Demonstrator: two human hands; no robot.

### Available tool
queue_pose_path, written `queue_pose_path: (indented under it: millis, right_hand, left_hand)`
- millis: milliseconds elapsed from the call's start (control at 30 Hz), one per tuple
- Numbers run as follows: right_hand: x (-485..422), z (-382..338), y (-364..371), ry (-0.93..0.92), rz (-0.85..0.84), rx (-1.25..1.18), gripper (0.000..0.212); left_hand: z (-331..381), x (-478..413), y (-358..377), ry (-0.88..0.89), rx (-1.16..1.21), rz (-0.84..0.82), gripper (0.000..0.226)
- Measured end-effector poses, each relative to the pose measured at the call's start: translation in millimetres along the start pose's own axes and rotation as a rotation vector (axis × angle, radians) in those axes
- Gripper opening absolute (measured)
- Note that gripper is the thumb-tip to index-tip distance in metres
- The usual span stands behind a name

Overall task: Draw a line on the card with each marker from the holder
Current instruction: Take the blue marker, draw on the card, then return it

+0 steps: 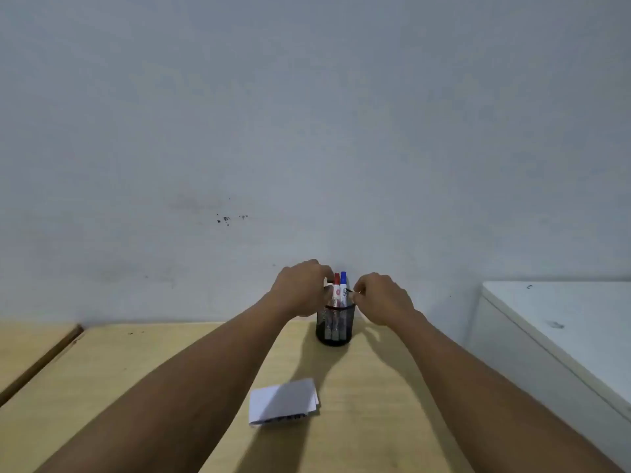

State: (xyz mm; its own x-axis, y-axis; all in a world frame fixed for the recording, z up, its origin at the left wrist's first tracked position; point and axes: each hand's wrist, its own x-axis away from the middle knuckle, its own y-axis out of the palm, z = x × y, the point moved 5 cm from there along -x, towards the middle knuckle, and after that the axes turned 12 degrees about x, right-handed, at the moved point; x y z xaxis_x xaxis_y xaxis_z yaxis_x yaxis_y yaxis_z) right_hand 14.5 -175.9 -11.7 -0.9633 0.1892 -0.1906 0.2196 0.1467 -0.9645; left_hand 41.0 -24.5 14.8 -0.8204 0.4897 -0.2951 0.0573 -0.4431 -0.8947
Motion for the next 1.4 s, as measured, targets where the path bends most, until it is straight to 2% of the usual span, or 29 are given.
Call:
queue_pose_path:
  millis: [133,400,533,633,700,867,967,1067,1233,1400]
  right_hand:
    - [-32,9,22,0.106,-0.023,-0.133,0.029]
    - [-59,8,47,0.191,-0.049,-0.371,0.031]
    - [-56,8,38,0.223,0.008,-0.440,0.021]
    - [-48,2,12,0.178,0.079,-0.453,0.012]
    - [-39,-7,-12,0.120,0.136,-0.440,0.015]
    - [-12,-39,-65,-0.025,0.195,-0.574,0.015]
    - [7,-58,-87,-0.116,0.163,-0.696,0.014]
    - [23,-81,-102,-0.200,0.131,-0.656,0.021]
    - [48,-110,-119,-0.283,0.122,-0.680,0.019]
    - [65,-127,-120,-0.273,0.126,-0.675,0.014]
  left_hand:
    - [-8,-33,23,0.014,-0.033,-0.018,0.033]
    - [-23,-52,52,0.028,-0.014,-0.066,0.034]
    - [-19,-50,44,0.024,0.085,0.044,0.036]
    - [-14,-50,21,-0.060,0.307,0.181,0.039]
    - [-9,-47,-1,-0.110,0.453,0.235,0.042]
    - [12,-24,-65,-0.117,0.560,0.358,0.022]
    - [20,-4,-96,-0.111,0.675,0.414,0.012]
    - [19,17,-120,-0.083,0.786,0.457,0.005]
    - [12,51,-146,-0.039,1.016,0.485,0.013]
    - [-4,72,-153,-0.064,1.003,0.528,0.008]
